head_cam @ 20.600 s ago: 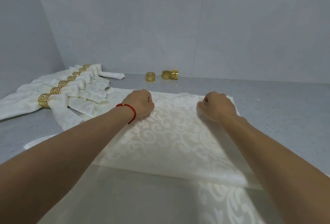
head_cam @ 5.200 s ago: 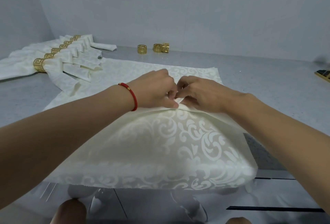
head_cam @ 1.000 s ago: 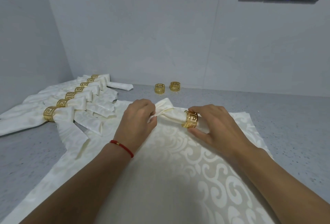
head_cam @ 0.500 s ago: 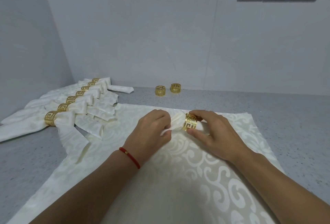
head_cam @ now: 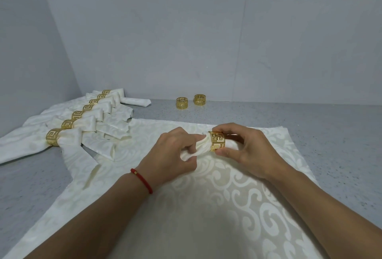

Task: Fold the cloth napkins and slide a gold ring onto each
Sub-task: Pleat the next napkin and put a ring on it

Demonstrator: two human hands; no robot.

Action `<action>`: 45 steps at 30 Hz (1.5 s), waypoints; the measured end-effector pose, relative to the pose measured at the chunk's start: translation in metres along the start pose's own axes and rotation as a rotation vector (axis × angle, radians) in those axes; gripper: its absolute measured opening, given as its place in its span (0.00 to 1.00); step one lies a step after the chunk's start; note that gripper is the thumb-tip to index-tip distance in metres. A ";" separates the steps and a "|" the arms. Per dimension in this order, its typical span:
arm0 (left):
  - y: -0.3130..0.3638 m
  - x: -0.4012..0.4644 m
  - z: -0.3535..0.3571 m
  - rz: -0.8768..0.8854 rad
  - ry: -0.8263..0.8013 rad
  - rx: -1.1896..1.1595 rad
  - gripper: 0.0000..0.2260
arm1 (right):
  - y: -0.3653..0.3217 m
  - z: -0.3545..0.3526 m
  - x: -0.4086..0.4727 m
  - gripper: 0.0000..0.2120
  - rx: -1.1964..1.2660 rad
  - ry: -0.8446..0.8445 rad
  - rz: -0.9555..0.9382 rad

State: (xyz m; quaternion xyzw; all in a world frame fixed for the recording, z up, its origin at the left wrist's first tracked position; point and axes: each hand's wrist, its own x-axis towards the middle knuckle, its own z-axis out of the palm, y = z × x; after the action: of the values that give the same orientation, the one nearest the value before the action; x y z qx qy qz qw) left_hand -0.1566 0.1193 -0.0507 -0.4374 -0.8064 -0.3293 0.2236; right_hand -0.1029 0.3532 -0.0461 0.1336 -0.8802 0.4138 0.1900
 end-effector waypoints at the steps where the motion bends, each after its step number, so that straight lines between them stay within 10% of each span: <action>1: 0.001 0.000 -0.001 0.001 -0.015 -0.015 0.08 | 0.000 -0.002 0.000 0.22 0.019 -0.017 0.013; 21: 0.001 0.001 0.004 0.044 0.117 0.039 0.09 | -0.015 0.012 0.002 0.27 -0.125 -0.066 0.006; 25: 0.002 0.004 0.006 0.026 0.139 0.037 0.11 | -0.013 0.014 0.004 0.07 0.070 0.043 0.175; 32: 0.003 0.005 -0.006 -0.281 -0.100 -0.043 0.27 | -0.013 0.014 0.000 0.03 0.147 0.075 0.107; 45: -0.003 0.005 -0.014 -0.368 -0.136 -0.264 0.10 | -0.008 0.009 0.002 0.04 0.080 0.106 0.122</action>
State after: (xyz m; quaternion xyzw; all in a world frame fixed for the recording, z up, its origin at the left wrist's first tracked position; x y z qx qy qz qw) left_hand -0.1613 0.1109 -0.0388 -0.3297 -0.8357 -0.4368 0.0461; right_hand -0.1035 0.3416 -0.0454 0.0651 -0.8582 0.4659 0.2053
